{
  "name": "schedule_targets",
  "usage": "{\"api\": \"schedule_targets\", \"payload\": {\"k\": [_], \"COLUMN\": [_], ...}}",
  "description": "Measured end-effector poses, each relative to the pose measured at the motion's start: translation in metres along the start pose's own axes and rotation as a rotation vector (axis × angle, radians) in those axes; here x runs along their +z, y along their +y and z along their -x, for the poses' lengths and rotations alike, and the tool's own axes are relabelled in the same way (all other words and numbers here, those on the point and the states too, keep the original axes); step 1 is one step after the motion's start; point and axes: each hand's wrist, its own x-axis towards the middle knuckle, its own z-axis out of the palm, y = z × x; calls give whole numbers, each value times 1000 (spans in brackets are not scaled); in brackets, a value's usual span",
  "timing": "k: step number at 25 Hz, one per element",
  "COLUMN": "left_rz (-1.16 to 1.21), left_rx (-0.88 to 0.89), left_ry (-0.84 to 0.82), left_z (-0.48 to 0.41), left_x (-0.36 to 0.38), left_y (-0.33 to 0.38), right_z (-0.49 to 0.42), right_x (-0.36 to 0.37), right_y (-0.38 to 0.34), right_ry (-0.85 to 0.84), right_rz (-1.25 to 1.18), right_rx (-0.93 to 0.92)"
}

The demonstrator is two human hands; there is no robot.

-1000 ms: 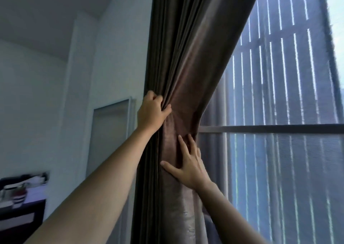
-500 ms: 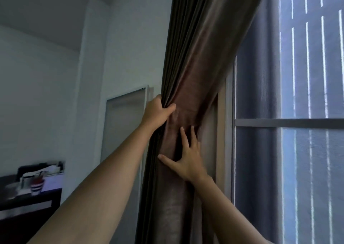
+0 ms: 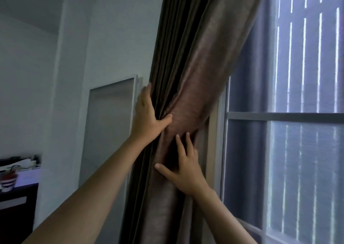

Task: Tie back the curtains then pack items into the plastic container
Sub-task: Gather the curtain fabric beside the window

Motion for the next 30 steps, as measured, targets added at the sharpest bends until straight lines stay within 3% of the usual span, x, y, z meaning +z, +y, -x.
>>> {"api": "schedule_targets", "payload": {"k": [5, 11, 15, 19, 21, 30], "left_rz": [-404, -567, -264, 259, 388, 888], "left_rx": [456, 532, 532, 358, 284, 371], "left_ry": [42, -3, -102, -239, -284, -328], "left_z": [46, 99, 138, 167, 187, 239], "left_x": [2, 21, 44, 68, 83, 149], "left_y": [50, 127, 221, 303, 349, 551], "right_z": [61, 148, 225, 294, 337, 476], "right_x": [-48, -141, -214, -279, -312, -429], "right_y": [-5, -14, -16, -28, -33, -48], "right_ry": [-15, 110, 237, 444, 501, 789], "right_rz": [88, 160, 299, 412, 507, 995], "right_rx": [4, 70, 158, 272, 336, 529]}}
